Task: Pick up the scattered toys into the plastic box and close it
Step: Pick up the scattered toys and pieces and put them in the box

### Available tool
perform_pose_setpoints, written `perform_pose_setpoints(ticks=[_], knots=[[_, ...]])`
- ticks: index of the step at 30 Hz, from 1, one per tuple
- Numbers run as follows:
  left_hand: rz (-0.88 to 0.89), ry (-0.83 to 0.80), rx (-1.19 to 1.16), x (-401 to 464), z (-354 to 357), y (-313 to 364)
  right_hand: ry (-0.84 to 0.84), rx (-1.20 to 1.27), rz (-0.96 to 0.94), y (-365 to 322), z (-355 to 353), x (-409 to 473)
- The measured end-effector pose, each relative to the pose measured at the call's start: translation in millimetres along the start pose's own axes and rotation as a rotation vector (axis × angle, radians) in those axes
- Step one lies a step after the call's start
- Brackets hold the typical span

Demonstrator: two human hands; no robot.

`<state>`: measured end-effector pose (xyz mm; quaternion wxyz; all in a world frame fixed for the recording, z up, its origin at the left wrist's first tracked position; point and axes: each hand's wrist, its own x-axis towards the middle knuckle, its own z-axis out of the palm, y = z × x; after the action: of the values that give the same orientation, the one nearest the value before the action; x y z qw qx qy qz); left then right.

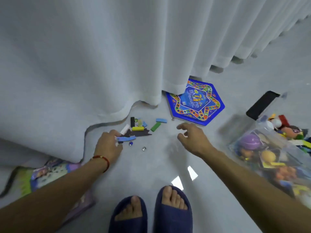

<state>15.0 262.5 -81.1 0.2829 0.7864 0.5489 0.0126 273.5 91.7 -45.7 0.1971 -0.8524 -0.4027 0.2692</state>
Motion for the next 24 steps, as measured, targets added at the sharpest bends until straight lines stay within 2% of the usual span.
perform_pose_setpoints(ticks=[3,9,18,24], knots=[[0.089,-0.007,0.026,7,22,-33,-0.04,-0.275,-0.113,-4,46,46],[0.206,0.002,0.048,39,50,-49,0.208,-0.467,-0.108,-4,92,99],[0.36,0.096,0.019,49,51,-45,0.224,-0.424,-0.292,6,118,101],[0.305,0.149,-0.033,47,54,-48,0.282,-0.094,-0.24,4,124,85]])
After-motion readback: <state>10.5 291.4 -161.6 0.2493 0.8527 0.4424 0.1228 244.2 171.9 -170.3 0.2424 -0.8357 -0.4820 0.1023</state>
